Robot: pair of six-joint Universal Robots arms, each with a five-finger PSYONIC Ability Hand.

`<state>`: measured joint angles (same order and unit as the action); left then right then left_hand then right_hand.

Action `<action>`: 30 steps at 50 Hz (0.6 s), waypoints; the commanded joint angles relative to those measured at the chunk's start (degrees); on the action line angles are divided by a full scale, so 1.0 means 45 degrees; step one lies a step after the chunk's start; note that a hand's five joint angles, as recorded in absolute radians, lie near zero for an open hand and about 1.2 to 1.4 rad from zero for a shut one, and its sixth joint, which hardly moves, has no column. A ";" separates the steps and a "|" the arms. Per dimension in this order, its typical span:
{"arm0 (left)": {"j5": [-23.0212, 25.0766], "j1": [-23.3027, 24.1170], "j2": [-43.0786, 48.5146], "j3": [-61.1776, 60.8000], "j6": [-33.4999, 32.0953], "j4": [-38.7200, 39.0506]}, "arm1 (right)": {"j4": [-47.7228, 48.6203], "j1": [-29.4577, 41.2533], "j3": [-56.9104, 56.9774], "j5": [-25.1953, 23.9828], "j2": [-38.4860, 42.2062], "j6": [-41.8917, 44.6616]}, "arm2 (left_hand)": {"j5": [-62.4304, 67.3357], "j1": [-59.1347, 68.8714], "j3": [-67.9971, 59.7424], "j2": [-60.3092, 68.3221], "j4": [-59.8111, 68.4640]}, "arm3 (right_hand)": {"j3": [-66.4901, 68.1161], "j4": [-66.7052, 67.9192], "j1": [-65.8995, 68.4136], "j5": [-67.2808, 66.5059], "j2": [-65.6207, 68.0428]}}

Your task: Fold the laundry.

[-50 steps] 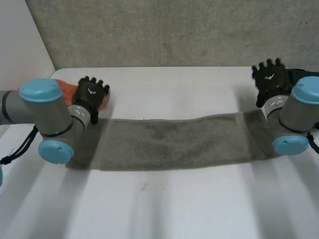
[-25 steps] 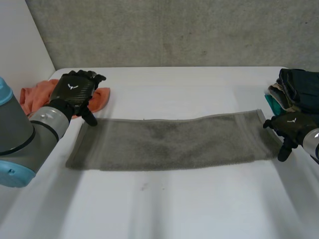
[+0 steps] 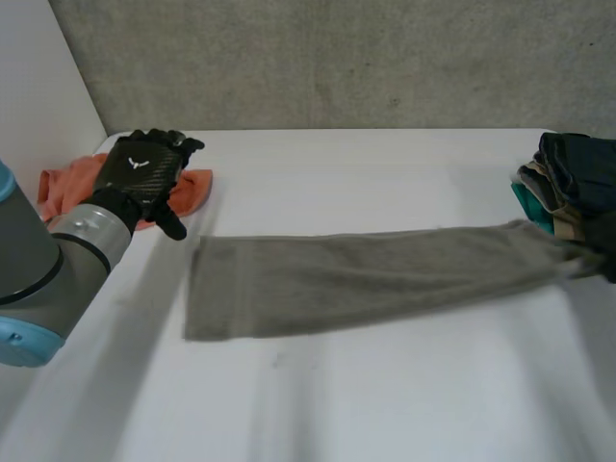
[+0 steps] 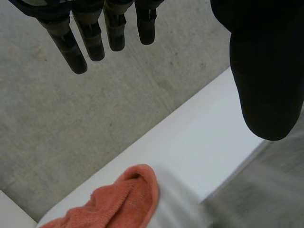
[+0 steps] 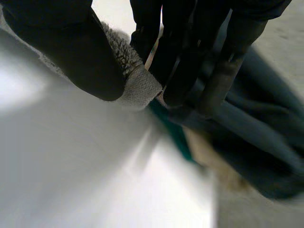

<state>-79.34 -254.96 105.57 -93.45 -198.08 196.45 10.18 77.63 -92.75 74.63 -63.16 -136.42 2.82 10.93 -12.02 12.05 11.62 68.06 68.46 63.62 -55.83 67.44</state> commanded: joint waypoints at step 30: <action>-0.0007 -0.0003 -0.1976 -0.1186 0.0112 0.0016 | 0.2916 1.2515 0.2796 -0.2680 0.3602 0.3207 | -0.0280 0.0140 0.0101 -0.0110 -0.0013 | 0.0520 0.0431 0.1507 -0.1016 0.0657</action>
<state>-79.37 -255.38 96.43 -98.81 -197.65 196.44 26.90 130.38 -83.65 62.31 -54.10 -122.62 2.82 10.93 -12.02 12.05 11.62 68.14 68.62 63.62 -56.60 67.44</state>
